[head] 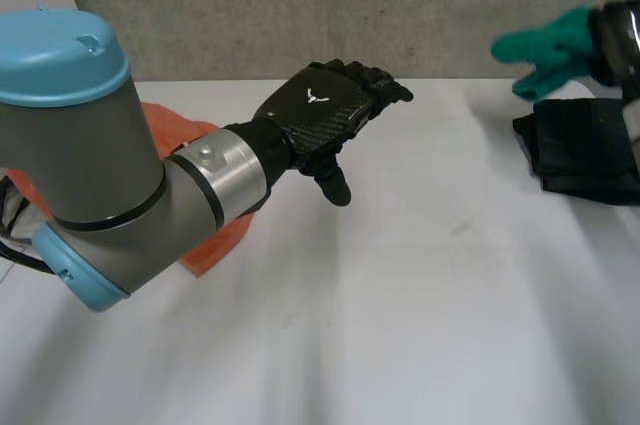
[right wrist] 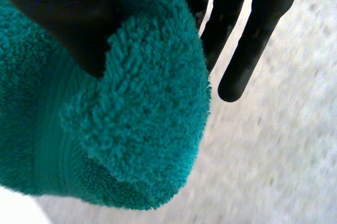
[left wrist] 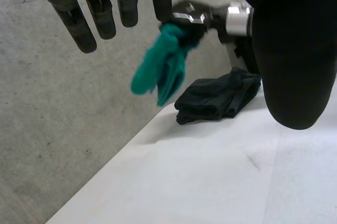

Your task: Fold the laundry.

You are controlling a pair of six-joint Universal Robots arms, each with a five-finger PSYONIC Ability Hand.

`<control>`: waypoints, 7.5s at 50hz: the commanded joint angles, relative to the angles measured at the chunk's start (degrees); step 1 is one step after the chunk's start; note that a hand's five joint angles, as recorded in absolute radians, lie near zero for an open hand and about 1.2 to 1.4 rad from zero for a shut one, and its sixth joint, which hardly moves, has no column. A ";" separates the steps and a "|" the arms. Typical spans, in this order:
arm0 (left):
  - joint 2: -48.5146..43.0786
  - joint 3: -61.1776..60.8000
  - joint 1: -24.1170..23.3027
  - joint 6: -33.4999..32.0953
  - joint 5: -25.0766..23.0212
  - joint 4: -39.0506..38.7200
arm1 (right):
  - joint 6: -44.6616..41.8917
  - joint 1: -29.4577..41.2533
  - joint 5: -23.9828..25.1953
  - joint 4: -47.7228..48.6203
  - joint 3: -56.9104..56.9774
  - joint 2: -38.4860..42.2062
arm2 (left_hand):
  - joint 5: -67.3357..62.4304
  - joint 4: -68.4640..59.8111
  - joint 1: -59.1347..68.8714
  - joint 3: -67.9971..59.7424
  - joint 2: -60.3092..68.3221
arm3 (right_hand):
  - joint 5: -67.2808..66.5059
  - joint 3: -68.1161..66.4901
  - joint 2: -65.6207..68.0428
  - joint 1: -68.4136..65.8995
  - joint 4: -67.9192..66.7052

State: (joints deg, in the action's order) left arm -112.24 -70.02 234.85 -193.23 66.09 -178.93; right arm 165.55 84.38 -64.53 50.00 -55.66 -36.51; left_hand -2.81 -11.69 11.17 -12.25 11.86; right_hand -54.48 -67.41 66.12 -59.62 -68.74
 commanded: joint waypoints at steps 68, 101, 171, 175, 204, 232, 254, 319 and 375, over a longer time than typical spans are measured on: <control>8.26 -1.09 9.63 -0.47 18.02 -7.14 | -13.76 2.44 -0.27 -10.20 -35.89 -42.39 | 1.58 0.46 0.05 1.02 -0.63 | 54.48 57.41 -56.12 49.62 58.74; -5.28 -1.35 20.30 -10.78 9.58 -18.30 | -16.75 7.91 0.55 -18.00 -54.91 -41.18 | -67.19 -68.31 68.83 -67.75 68.14 | 54.48 57.41 -56.12 49.62 58.74; -12.92 -13.04 28.38 -36.52 -2.02 -14.52 | -11.30 39.72 -21.87 -31.45 -58.16 -38.28 | -8.68 -9.80 10.31 -9.23 9.63 | 44.64 47.57 -46.28 39.78 48.90; -14.15 -11.81 28.20 -36.52 -2.19 -15.05 | -13.50 39.20 -22.13 -31.01 -57.29 -35.47 | -9.35 -10.47 10.98 -9.91 10.30 | 44.64 47.57 -46.28 39.78 48.90; -4.85 -8.38 23.19 -26.95 2.02 -16.63 | -22.10 30.78 -23.45 -32.74 -48.87 -43.26 | -67.19 -68.31 68.83 -67.75 68.14 | -15.52 -12.59 13.88 -20.38 -11.26; 7.21 -27.54 20.48 -7.16 -0.17 -14.43 | -12.98 21.70 -11.06 -62.13 -23.54 -50.67 | -21.47 -22.59 23.10 -22.03 22.42 | -15.52 -12.59 13.88 -20.38 -11.26; -8.42 -21.40 12.47 3.82 16.35 -15.22 | -5.85 36.91 -15.62 -57.82 -9.30 -59.20 | -3.66 -4.78 5.29 -4.21 4.61 | -15.52 -12.59 13.88 -20.38 -11.26; -3.26 15.01 19.06 -5.40 21.01 -34.12 | -30.11 19.16 -19.68 -10.00 -7.71 -32.39 | -67.19 -68.31 68.83 -67.75 68.14 | -15.52 -12.59 13.88 -20.38 -11.26; -1.50 -17.96 16.42 0.57 19.43 -22.87 | 9.09 7.03 -8.16 -52.28 -35.93 -38.27 | -67.19 -68.31 68.83 -67.75 68.14 | 38.93 41.86 -40.56 34.06 43.18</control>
State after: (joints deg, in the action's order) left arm -113.63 -87.87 251.13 -192.75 85.46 -202.04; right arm 171.60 92.59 -72.78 -0.29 -91.25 -69.20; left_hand -55.33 -68.86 66.00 -68.39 68.73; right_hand -11.09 -24.02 24.16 -23.98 -22.36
